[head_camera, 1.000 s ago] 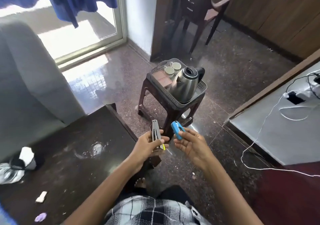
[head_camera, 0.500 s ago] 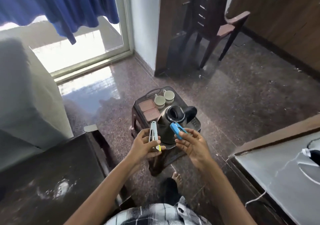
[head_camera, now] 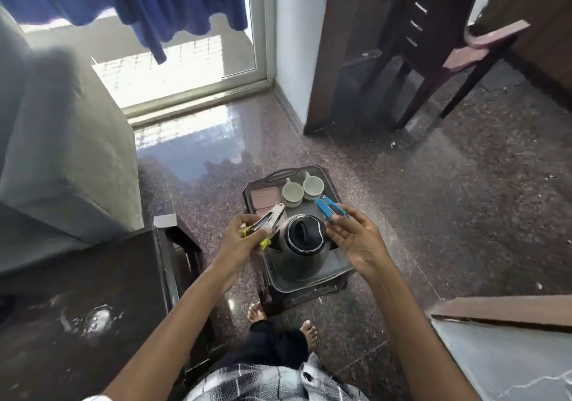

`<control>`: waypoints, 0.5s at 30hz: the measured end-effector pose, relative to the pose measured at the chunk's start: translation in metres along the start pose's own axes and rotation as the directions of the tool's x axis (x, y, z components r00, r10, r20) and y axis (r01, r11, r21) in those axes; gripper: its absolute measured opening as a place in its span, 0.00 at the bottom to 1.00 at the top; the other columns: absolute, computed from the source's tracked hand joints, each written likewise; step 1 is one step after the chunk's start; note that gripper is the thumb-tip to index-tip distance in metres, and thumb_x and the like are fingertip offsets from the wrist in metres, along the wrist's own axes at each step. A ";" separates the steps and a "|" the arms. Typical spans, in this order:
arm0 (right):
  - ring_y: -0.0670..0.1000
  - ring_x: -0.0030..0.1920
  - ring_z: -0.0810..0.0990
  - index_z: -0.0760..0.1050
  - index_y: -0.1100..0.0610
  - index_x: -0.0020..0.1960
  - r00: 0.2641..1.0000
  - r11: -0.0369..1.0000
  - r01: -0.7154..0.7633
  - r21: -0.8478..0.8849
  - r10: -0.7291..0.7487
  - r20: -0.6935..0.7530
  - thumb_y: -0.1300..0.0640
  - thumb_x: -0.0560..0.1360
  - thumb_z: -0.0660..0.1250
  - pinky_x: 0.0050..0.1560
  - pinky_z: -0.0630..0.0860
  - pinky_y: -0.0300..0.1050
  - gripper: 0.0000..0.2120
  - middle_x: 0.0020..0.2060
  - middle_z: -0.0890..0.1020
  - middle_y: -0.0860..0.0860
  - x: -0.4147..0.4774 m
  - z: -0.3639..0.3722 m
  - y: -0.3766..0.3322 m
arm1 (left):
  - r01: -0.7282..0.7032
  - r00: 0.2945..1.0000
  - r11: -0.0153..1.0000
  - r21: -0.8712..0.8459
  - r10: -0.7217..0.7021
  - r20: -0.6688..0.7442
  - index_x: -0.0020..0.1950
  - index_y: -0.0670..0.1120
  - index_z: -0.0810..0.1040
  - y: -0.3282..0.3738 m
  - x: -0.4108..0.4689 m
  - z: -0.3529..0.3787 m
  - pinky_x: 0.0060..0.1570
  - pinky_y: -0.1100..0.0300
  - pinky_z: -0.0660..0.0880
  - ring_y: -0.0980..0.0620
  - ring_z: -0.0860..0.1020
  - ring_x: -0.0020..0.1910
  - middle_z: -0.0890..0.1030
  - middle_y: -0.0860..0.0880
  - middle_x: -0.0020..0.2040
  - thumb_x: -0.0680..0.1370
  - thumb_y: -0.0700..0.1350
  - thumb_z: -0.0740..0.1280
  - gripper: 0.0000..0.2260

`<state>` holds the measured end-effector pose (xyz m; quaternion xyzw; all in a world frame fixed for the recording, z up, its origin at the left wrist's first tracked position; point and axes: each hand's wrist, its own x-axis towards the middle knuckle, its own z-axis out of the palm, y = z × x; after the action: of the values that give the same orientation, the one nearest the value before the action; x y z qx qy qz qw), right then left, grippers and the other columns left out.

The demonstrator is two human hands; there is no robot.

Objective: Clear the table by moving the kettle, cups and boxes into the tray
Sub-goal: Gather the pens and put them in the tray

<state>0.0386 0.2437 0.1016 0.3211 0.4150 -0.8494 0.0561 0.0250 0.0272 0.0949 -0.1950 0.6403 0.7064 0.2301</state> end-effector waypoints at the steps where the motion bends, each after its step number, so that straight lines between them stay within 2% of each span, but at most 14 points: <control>1: 0.51 0.33 0.83 0.75 0.60 0.49 1.000 1.000 -0.001 -0.009 0.001 -0.003 0.73 0.70 0.66 0.37 0.82 0.40 0.12 0.34 0.83 0.56 0.007 0.001 -0.003 | 0.001 1.000 1.000 -0.018 -0.001 0.010 0.50 0.50 0.73 0.002 0.006 -0.002 0.33 0.63 0.75 0.51 0.77 0.38 0.78 0.44 0.47 0.73 0.38 0.70 0.12; 3: 0.51 0.31 0.83 0.75 0.60 0.48 1.000 1.000 -0.002 -0.031 0.002 -0.018 0.73 0.70 0.65 0.36 0.82 0.40 0.11 0.33 0.83 0.56 0.020 0.003 -0.009 | 0.026 0.999 0.997 -0.078 -0.024 0.021 0.51 0.50 0.75 0.008 0.020 -0.006 0.35 0.62 0.77 0.50 0.77 0.39 0.79 0.43 0.48 0.73 0.36 0.69 0.12; 7: 0.50 0.29 0.82 0.74 0.60 0.45 0.996 0.996 -0.002 -0.094 -0.007 -0.086 0.74 0.70 0.66 0.34 0.81 0.39 0.11 0.31 0.83 0.55 0.046 0.007 -0.018 | 0.110 0.993 0.980 -0.167 -0.102 0.058 0.54 0.47 0.76 0.019 0.055 -0.008 0.30 0.66 0.78 0.52 0.78 0.36 0.80 0.40 0.48 0.74 0.34 0.67 0.12; 9: 0.51 0.29 0.81 0.74 0.59 0.45 0.993 0.993 -0.011 -0.120 -0.003 -0.119 0.74 0.69 0.67 0.33 0.81 0.39 0.11 0.32 0.83 0.56 0.061 0.009 -0.019 | 0.134 0.989 0.982 -0.130 -0.123 0.084 0.56 0.45 0.75 0.023 0.072 -0.006 0.29 0.67 0.77 0.52 0.78 0.36 0.80 0.42 0.47 0.74 0.34 0.67 0.13; 12: 0.49 0.28 0.80 0.74 0.58 0.45 0.987 0.980 -0.045 -0.195 0.014 -0.158 0.73 0.69 0.68 0.32 0.80 0.38 0.12 0.36 0.81 0.58 0.085 0.012 -0.021 | 0.157 0.982 0.987 -0.045 -0.151 0.114 0.53 0.47 0.75 0.027 0.094 0.003 0.29 0.65 0.77 0.52 0.78 0.37 0.80 0.44 0.46 0.74 0.34 0.67 0.11; 15: 0.46 0.23 0.79 0.72 0.58 0.44 0.980 0.949 -0.070 -0.308 0.007 -0.201 0.73 0.69 0.68 0.28 0.79 0.36 0.12 0.36 0.80 0.58 0.113 0.012 -0.021 | 0.190 0.978 0.982 0.010 -0.190 0.087 0.55 0.47 0.75 0.026 0.113 0.015 0.30 0.66 0.76 0.53 0.78 0.37 0.80 0.45 0.46 0.75 0.34 0.67 0.12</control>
<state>-0.0639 0.2674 0.0543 0.3988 0.5416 -0.7355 0.0816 -0.0823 0.0483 0.0530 -0.2239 0.6086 0.6886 0.3245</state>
